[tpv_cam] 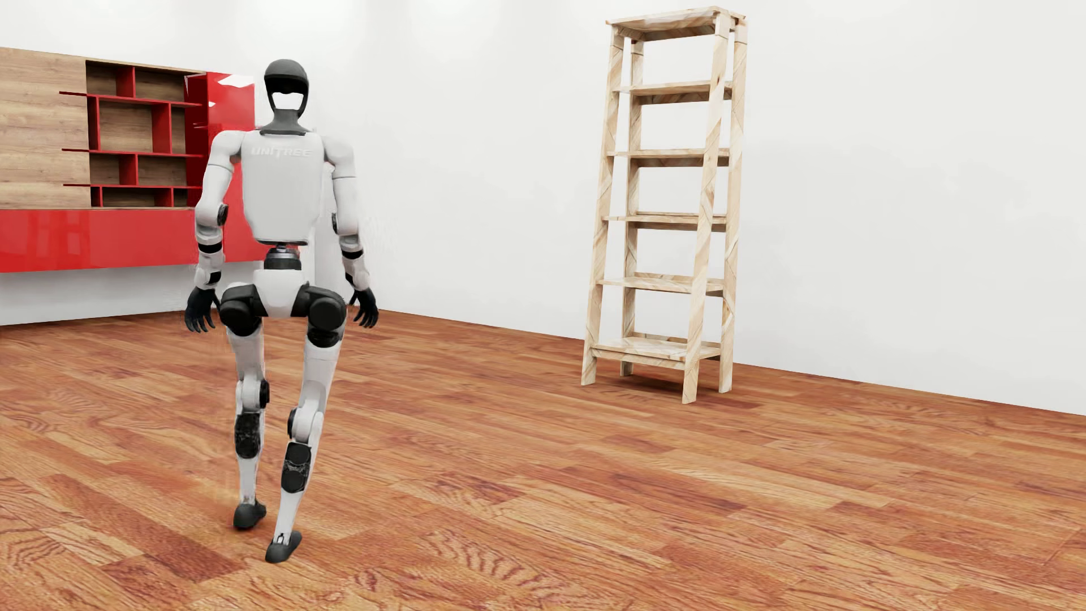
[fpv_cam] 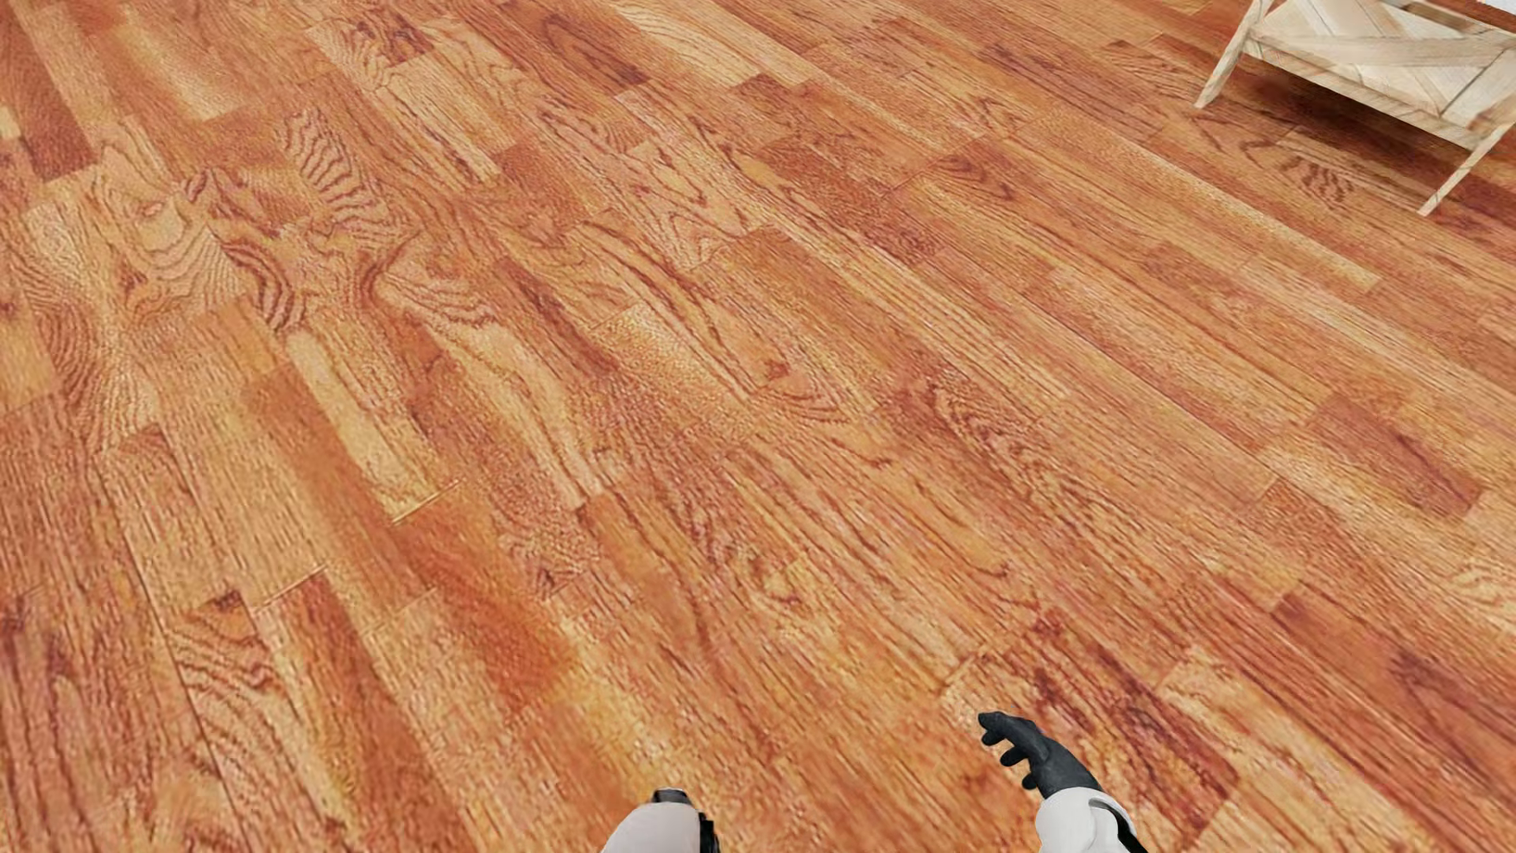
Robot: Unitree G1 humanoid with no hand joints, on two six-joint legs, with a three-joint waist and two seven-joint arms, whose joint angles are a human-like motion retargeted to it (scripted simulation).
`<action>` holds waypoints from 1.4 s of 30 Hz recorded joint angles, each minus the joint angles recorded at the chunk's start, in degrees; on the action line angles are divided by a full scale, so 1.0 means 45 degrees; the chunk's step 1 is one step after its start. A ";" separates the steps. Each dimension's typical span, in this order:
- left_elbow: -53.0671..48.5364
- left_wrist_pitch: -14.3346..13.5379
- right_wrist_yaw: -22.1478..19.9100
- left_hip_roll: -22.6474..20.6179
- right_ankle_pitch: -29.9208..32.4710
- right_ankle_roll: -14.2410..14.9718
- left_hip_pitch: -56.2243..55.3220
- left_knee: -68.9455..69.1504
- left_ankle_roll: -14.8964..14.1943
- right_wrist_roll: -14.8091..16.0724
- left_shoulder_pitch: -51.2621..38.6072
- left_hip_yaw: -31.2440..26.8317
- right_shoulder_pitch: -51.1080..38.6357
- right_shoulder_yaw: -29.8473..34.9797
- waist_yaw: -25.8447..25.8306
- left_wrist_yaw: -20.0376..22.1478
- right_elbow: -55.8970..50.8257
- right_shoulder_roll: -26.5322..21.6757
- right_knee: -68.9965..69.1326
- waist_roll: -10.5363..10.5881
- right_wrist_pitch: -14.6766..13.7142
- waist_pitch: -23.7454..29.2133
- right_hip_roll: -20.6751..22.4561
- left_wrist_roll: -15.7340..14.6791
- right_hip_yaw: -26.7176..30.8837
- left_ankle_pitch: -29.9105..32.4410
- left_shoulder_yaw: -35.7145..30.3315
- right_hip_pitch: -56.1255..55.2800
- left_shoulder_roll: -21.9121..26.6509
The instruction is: Head to the shelves
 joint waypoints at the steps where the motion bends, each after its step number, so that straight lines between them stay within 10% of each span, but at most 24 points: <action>1: 0.0091 0.0104 -0.0111 -0.0608 -0.0141 0.0090 0.0072 -0.2777 -0.0693 -0.0050 -0.0010 -0.0138 0.0051 -0.0049 0.0021 -0.0366 0.0336 -0.0044 -0.0174 -0.0032 0.0177 -0.0072 0.0033 0.0216 0.0510 0.0575 -0.0022 0.0336 0.0058; 3: 0.0682 0.0653 0.0030 -0.1566 -0.0232 0.0219 0.0703 -0.7233 -0.1950 -0.0143 -0.0358 -0.1209 0.0521 -0.0050 0.0021 -0.1313 0.1036 -0.0240 -0.0359 -0.0125 0.0423 -0.0223 -0.0055 0.1171 0.1170 0.1977 -0.0293 0.1083 0.0322; 5: 0.1306 0.0853 0.0135 -0.1767 0.0134 0.0399 0.1044 -0.6261 0.0744 -0.0383 -0.0624 -0.0696 0.1264 0.0139 -0.0047 -0.1744 0.1685 -0.0637 0.1019 -0.0161 0.0565 -0.0230 -0.0291 0.2302 0.1769 0.3010 -0.0410 0.1418 0.0242; 6: 0.1553 0.1034 -0.0142 -0.1771 0.1024 0.0832 0.1330 -0.5556 0.1121 -0.0378 -0.0808 -0.0350 0.1730 -0.0033 -0.0046 -0.1386 0.1935 -0.0789 0.2621 -0.0243 0.0711 -0.0175 -0.0481 0.2422 0.1883 0.2312 -0.0073 0.1149 -0.0183; 8: 0.1729 0.0899 -0.0581 -0.1483 0.4340 0.4951 0.2034 -0.4299 0.1234 -0.0040 -0.1047 0.0423 0.2576 -0.0707 -0.0060 -0.0803 0.2243 -0.0731 0.7030 -0.0354 0.1111 -0.0059 -0.0483 0.1659 0.2614 0.0708 0.0774 -0.0402 -0.1042; 11: 0.0916 -0.0192 0.1332 -0.1087 0.5086 0.5134 0.3852 -0.3682 0.1249 -0.0396 -0.1359 0.2052 0.3186 -0.0033 -0.0157 -0.0595 0.1965 -0.1382 1.2748 -0.0557 0.0814 0.0121 -0.0884 0.1247 0.2990 -0.1148 0.0459 -0.3628 -0.1295; 17: 0.0274 -0.0280 -0.0584 -0.1739 0.3687 0.2418 0.7169 -0.4061 0.0878 0.1356 -0.4895 0.2112 0.5401 -0.2730 -0.1742 -0.1130 -0.0838 0.0508 0.6086 -0.0828 0.0117 0.0087 -0.3602 0.1938 0.0080 -0.3628 -0.2086 -0.7055 -0.0501; 20: 0.0030 -0.0704 -0.0225 -0.1499 0.5447 0.4007 0.8699 -0.4824 0.0459 0.1060 -0.6618 0.1330 0.5941 -0.3243 -0.2277 -0.1251 -0.0628 0.1750 -0.2179 -0.0471 0.0483 -0.0072 -0.2961 0.1619 0.0113 -0.4177 -0.4000 -0.5712 0.0157; 21: 0.0057 -0.0908 0.0037 -0.1287 0.6704 0.3067 0.9106 -0.4774 0.0251 0.0918 -0.7020 0.1168 0.5972 -0.3293 -0.2324 -0.1235 -0.0270 0.2099 -0.2183 -0.0390 0.0679 -0.0077 -0.3119 0.1395 -0.0882 -0.4173 -0.4664 -0.5424 0.0393; 22: 0.0228 -0.0944 0.0522 -0.0877 0.7079 0.1342 0.9427 -0.4292 -0.0032 0.0611 -0.7233 0.0912 0.5840 -0.3107 -0.2393 -0.1074 0.0335 0.2334 -0.1334 -0.0248 0.0913 0.0005 -0.2838 0.1075 -0.1151 -0.3914 -0.5138 -0.5362 0.0605; 25: 0.2263 0.0280 0.1753 0.0055 0.4460 0.0926 0.8509 -0.0092 -0.0919 -0.0711 -0.6878 0.0401 0.5222 -0.2612 -0.2500 -0.0103 0.1644 0.2247 0.1409 0.0236 0.1665 0.0370 -0.2522 -0.0256 -0.1601 -0.0127 -0.5404 -0.4944 -0.0096; 27: 0.4099 0.0966 0.2039 0.0896 0.3571 0.0795 0.6593 0.3789 -0.2064 -0.0828 -0.7154 -0.0061 0.4995 -0.2855 -0.2494 -0.1311 0.1120 0.2282 0.1463 0.0454 0.1088 0.0520 -0.2443 -0.0116 -0.2253 0.1713 -0.6885 -0.3967 -0.0300; 29: 0.4945 0.0785 0.0968 0.2507 0.2938 0.0715 0.4795 0.6316 -0.1450 -0.0578 -0.6962 0.0313 0.4406 -0.3359 -0.2301 -0.2689 0.0611 0.2020 0.1170 0.0813 0.0603 0.0708 -0.2040 0.0215 -0.2696 0.1114 -0.8081 -0.2838 0.0046; 31: 0.4762 0.0840 -0.0312 0.3417 0.2435 0.0780 0.3279 0.6626 -0.0411 -0.0784 -0.5636 0.1096 0.3180 -0.3387 -0.1811 -0.1969 0.0810 0.1238 0.1048 0.1143 0.0657 0.0806 -0.1639 -0.0651 -0.2484 0.0715 -0.7227 -0.2100 0.0466; 35: 0.3693 0.0694 -0.0141 0.1941 0.1322 0.0869 0.1191 0.2182 0.0435 -0.1089 -0.2540 0.1734 0.0653 -0.3012 -0.0761 -0.0549 0.0982 -0.0028 0.1260 0.1354 0.0326 0.0760 -0.1134 -0.1466 -0.1509 0.0191 -0.5478 -0.1235 0.1961; 38: 0.3834 0.1480 -0.0254 0.0600 0.0429 0.0976 0.1599 -0.5143 -0.0686 -0.1148 -0.1014 0.1843 -0.0669 -0.2311 -0.0419 -0.0273 0.0174 -0.0459 0.0935 0.1388 -0.0564 0.0451 -0.0763 -0.1788 -0.0870 0.1828 -0.4095 -0.0448 0.1934; 40: 0.4281 0.1831 -0.0581 0.0535 0.0018 0.1185 0.2231 -0.6402 0.1710 -0.0807 -0.0288 0.2615 -0.0998 -0.2138 -0.0385 -0.0599 -0.0552 -0.0404 0.1070 0.1346 -0.0946 0.0208 -0.0707 -0.1921 -0.0611 0.2622 -0.3501 0.0055 0.1539; 42: 0.4989 0.2020 -0.0995 0.0352 0.0433 0.1376 0.2613 -0.5605 0.1803 -0.0247 -0.0250 0.2810 -0.0714 -0.2343 -0.0390 -0.1118 -0.1176 -0.0141 0.3103 0.1081 -0.1183 0.0132 -0.1222 -0.1908 -0.0717 0.1853 -0.3355 -0.0187 0.0979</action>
